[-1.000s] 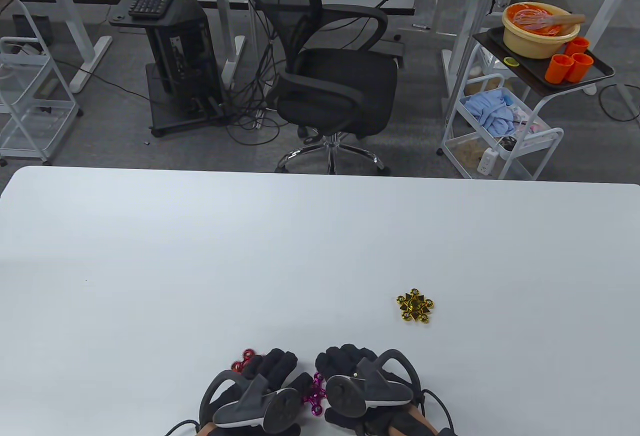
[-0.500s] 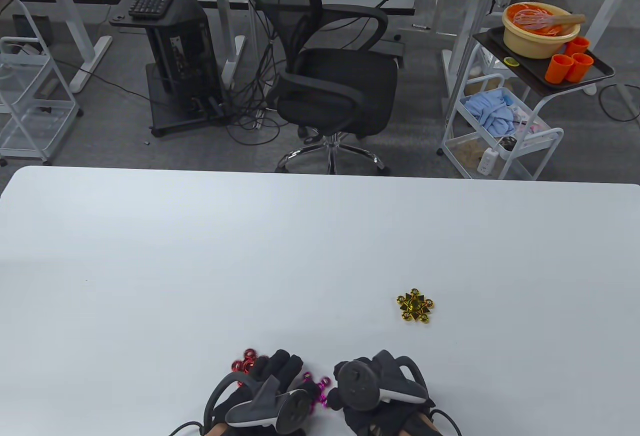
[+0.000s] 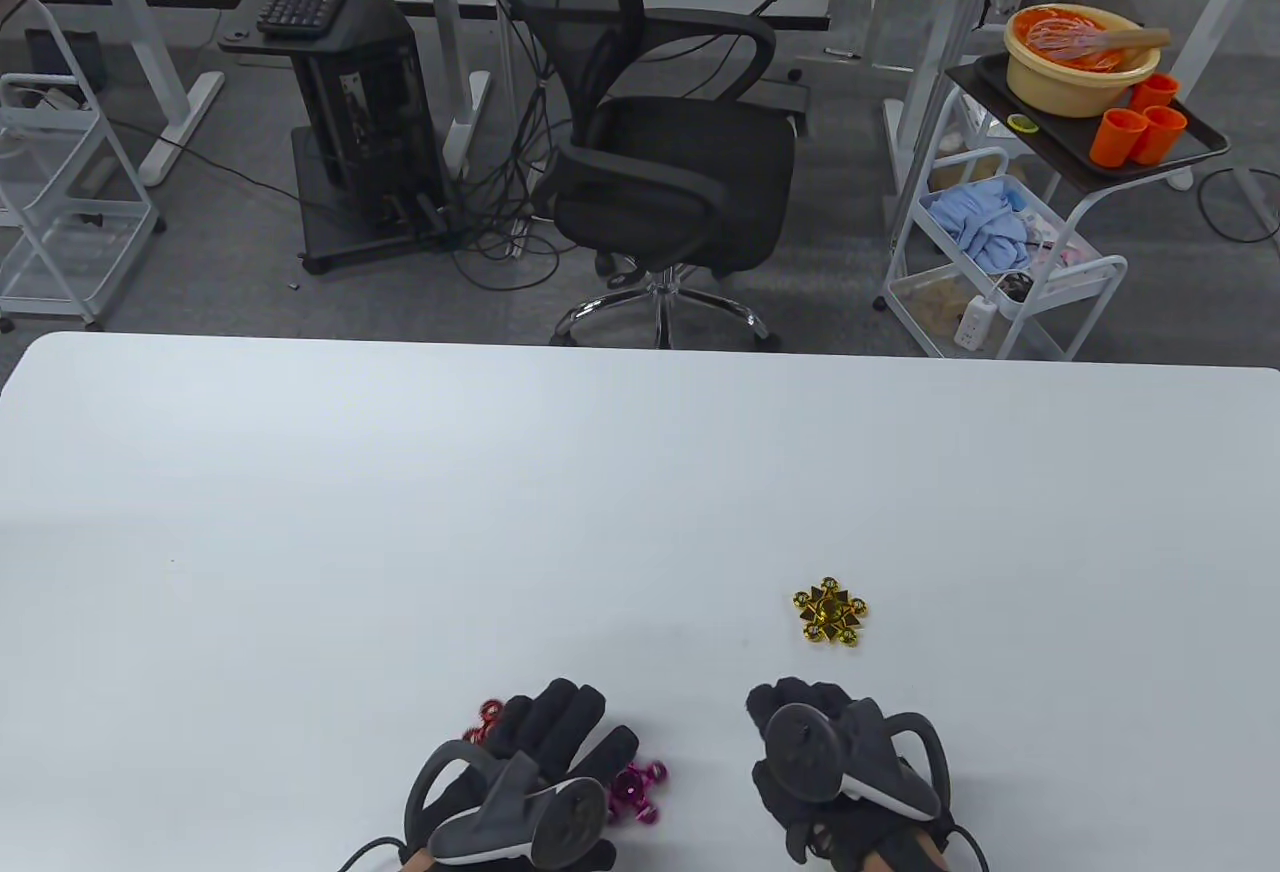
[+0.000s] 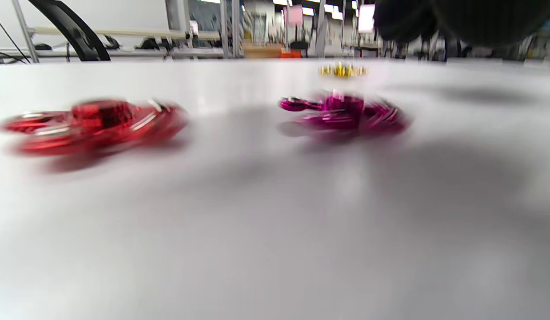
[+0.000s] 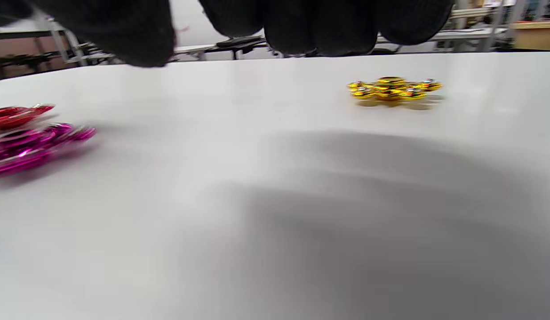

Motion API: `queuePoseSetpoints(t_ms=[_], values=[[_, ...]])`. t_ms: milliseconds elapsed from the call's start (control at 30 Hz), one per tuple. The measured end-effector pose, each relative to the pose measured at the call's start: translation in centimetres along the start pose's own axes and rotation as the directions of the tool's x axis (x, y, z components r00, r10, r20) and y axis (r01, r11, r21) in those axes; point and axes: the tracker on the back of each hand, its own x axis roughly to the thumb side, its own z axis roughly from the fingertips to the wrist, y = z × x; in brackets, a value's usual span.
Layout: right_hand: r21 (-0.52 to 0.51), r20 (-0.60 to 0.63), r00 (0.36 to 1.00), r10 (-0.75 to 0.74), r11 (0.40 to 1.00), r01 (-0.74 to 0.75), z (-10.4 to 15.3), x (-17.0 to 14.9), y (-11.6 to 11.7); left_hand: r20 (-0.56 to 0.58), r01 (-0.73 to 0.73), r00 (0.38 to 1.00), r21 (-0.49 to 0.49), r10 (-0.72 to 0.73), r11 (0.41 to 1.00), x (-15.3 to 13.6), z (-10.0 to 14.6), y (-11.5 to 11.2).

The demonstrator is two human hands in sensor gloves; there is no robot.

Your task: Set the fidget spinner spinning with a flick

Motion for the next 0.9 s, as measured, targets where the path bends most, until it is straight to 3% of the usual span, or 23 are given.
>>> queuePoseSetpoints(t_ms=[167,300,433,600,900], values=[[0.009,-0.113,0.993,-0.024,1.000,0.025,-3.9,-3.4,0.0,-0.057,-0.009,0.998,0.090,0.015,0.996,-1.3,0.8,1.0],[0.021,-0.204,0.979,0.024,1.000,-0.020,-7.1,-5.8,0.3,-0.055,-0.005,0.998,0.073,0.010,0.997,-1.4,0.7,0.7],[0.044,-0.262,0.964,-0.036,0.998,0.050,-9.2,-8.0,0.4,-0.058,0.000,0.998,0.051,0.003,0.999,-1.3,0.5,0.6],[0.093,-0.289,0.957,-0.031,0.994,0.060,-10.4,-8.7,0.8,-0.065,-0.003,0.998,0.043,0.006,0.999,-1.4,0.3,0.5],[0.083,-0.279,0.960,0.015,0.997,0.008,-10.9,-8.3,1.4,-0.068,-0.002,0.998,0.041,0.005,0.999,-1.5,0.3,0.5]])
